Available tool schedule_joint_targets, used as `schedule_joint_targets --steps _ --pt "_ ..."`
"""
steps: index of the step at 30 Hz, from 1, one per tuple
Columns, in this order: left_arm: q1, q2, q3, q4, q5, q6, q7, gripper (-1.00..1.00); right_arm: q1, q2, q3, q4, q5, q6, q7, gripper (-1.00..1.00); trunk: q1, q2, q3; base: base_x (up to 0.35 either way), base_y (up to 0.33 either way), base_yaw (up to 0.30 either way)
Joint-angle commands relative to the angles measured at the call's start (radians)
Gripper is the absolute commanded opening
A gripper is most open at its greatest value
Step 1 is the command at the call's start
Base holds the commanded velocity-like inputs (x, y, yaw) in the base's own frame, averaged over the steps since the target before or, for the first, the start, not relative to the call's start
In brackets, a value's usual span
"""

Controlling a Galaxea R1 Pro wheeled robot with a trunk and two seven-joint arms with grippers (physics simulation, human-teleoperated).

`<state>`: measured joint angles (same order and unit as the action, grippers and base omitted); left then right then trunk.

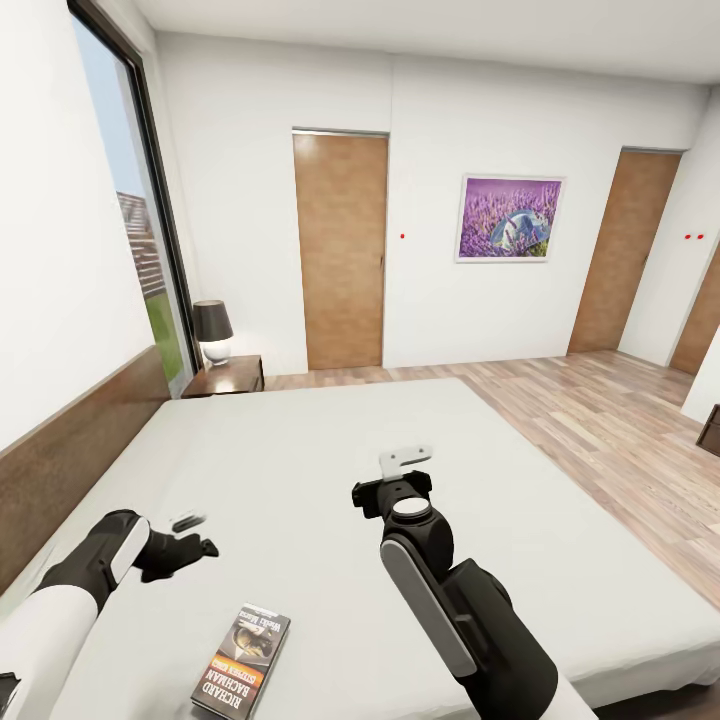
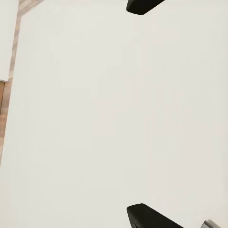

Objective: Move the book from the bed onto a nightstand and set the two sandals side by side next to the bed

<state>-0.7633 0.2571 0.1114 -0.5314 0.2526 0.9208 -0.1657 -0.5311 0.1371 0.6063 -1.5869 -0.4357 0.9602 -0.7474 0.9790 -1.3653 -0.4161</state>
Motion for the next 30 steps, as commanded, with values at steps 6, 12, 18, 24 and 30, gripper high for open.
schedule_joint_targets --steps 6,12,18,24,30 --pt "-0.001 -0.001 0.005 -0.001 -0.006 0.006 0.016 1.0 -0.001 0.0 0.001 0.0 -0.009 0.003 -0.01 1.0 0.0 -0.001 -0.001 0.0 0.0 0.0" --pt "-0.001 -0.007 0.005 -0.003 -0.006 0.011 0.025 1.0 -0.001 -0.001 0.001 0.0 -0.009 0.003 -0.01 1.0 0.0 -0.001 -0.001 0.0 0.0 0.0" --pt "-0.001 -0.02 0.005 -0.005 -0.006 0.011 0.028 1.0 -0.001 0.0 0.002 -0.001 -0.01 0.003 -0.01 1.0 0.0 -0.001 -0.001 0.0 0.0 0.0" --pt "-0.001 -0.038 0.004 -0.005 -0.006 0.008 0.03 1.0 -0.001 0.0 0.003 -0.001 -0.011 0.003 -0.009 1.0 0.0 -0.001 -0.001 0.0 0.0 0.0" --pt "-0.001 -0.051 0.003 -0.007 -0.006 0.006 0.03 1.0 0.0 0.0 0.004 0.0 -0.011 0.003 -0.008 1.0 0.0 -0.001 -0.001 0.0 0.0 0.0"
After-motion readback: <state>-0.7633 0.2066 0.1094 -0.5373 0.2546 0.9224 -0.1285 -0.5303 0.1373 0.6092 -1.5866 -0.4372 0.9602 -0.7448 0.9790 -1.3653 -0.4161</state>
